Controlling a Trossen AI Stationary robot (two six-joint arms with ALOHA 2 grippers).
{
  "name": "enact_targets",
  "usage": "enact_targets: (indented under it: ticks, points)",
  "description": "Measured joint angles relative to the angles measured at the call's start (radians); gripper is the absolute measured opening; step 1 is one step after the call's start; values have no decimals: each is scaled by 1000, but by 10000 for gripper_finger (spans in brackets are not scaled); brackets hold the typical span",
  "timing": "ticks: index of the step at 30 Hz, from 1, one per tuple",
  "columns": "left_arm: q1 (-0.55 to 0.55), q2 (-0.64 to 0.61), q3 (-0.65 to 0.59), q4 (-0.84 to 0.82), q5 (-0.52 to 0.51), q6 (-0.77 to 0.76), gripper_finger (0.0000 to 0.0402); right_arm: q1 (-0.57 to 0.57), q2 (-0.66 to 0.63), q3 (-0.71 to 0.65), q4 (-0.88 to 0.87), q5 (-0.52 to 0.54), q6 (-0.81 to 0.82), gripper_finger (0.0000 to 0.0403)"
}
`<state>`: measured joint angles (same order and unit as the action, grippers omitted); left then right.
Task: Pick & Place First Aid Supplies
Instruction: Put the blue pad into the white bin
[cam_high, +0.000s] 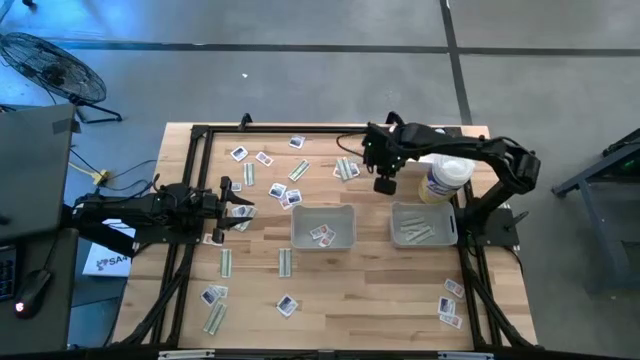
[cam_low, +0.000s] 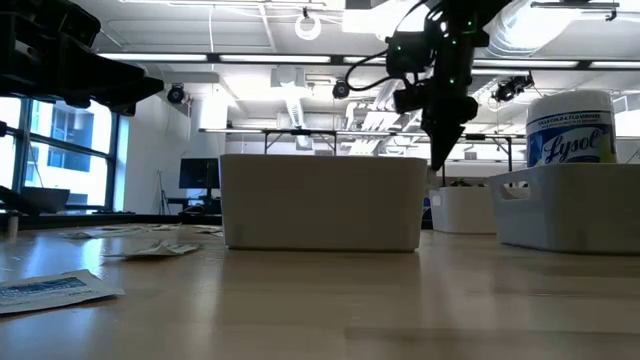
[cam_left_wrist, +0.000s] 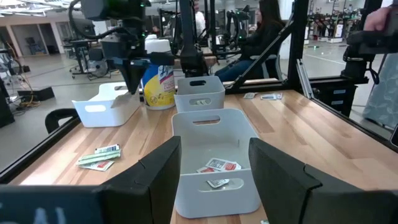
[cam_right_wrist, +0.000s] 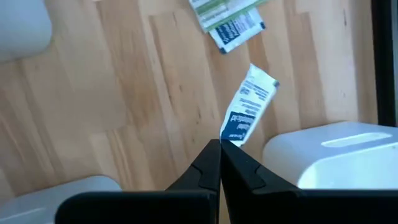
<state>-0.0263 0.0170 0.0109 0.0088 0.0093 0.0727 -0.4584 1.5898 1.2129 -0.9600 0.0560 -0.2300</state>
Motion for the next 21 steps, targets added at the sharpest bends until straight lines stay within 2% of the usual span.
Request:
enact_targets:
  ticks: [9,13,16,21]
  points:
    - [0,0,0,0,0,0,186,-27,-36,85,-3,-47,-66,0]
    - [0,0,0,0,-1,0,186,-34,-47,126,-12,-34,-59,0]
    - [0,0,0,0,0,0,186,-78,-48,152,-48,12,57,0]
    - [0,0,0,0,0,0,186,-217,-48,145,-56,48,241,0]
